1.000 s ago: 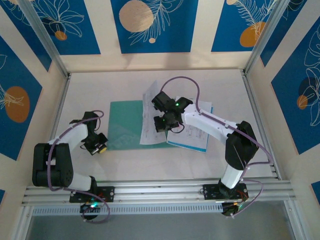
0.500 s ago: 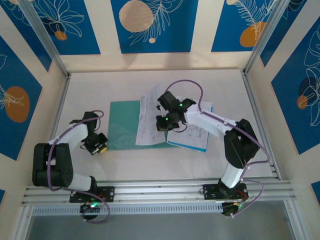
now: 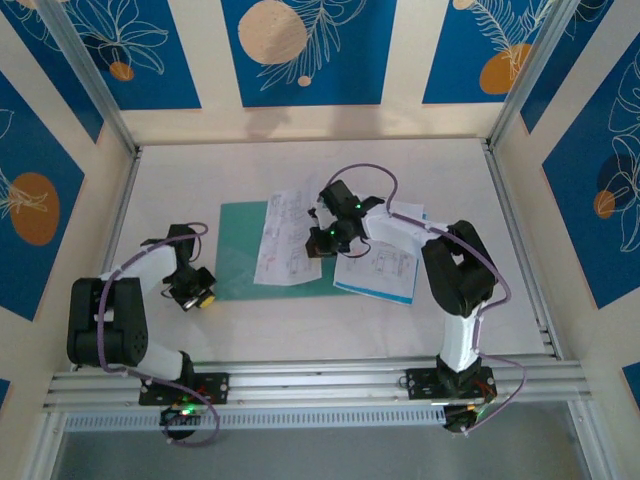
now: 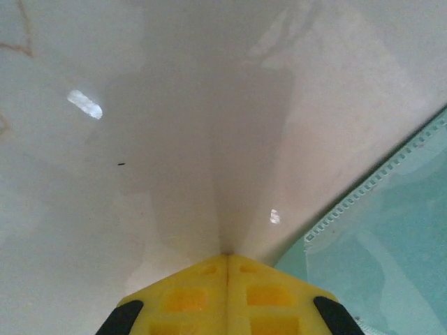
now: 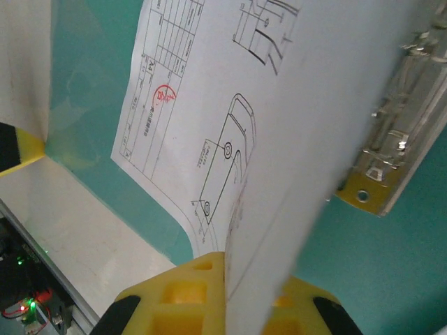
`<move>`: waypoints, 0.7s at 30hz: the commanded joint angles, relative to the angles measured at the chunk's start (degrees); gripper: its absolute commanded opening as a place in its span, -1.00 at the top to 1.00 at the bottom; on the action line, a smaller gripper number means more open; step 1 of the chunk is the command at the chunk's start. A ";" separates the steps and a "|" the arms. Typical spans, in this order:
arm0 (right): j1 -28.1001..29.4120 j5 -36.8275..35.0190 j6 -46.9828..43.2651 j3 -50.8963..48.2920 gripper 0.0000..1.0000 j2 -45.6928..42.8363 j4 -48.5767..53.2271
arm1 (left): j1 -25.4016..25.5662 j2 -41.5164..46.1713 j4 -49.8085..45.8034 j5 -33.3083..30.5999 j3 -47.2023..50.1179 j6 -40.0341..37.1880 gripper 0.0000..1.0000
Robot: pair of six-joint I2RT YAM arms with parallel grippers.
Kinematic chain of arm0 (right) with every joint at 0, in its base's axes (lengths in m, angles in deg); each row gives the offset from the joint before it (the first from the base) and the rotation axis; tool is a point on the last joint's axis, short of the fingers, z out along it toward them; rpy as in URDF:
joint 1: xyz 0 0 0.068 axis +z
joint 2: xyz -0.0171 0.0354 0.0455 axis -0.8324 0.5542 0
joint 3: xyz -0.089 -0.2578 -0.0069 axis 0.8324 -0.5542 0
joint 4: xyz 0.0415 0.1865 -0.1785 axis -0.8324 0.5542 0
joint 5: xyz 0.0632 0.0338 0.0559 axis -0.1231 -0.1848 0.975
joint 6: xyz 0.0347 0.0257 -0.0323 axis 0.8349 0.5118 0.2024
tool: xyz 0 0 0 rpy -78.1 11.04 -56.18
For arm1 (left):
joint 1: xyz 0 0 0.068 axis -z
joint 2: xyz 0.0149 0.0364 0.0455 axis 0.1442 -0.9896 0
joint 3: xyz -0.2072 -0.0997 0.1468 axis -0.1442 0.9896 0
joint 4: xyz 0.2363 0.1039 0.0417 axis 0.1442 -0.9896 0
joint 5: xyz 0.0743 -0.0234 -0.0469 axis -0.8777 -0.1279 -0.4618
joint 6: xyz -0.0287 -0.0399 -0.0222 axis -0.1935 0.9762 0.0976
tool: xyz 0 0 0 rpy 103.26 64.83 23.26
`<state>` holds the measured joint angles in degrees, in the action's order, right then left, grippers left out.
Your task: Put the files into the folder
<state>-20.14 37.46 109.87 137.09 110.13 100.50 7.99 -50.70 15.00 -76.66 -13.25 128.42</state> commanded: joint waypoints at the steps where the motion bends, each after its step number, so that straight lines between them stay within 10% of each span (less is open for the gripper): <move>1: 0.68 4.48 -1.80 0.76 1.00 0.80 -1.87 | -0.85 -0.89 -0.08 0.88 0.33 0.25 1.00; 21: 1.06 12.89 -2.23 2.59 1.00 6.52 -6.48 | -0.85 -2.83 1.56 1.03 0.33 0.78 1.00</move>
<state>-18.87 46.55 106.90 137.59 114.96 95.52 7.75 -51.42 15.09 -76.18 -13.46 128.60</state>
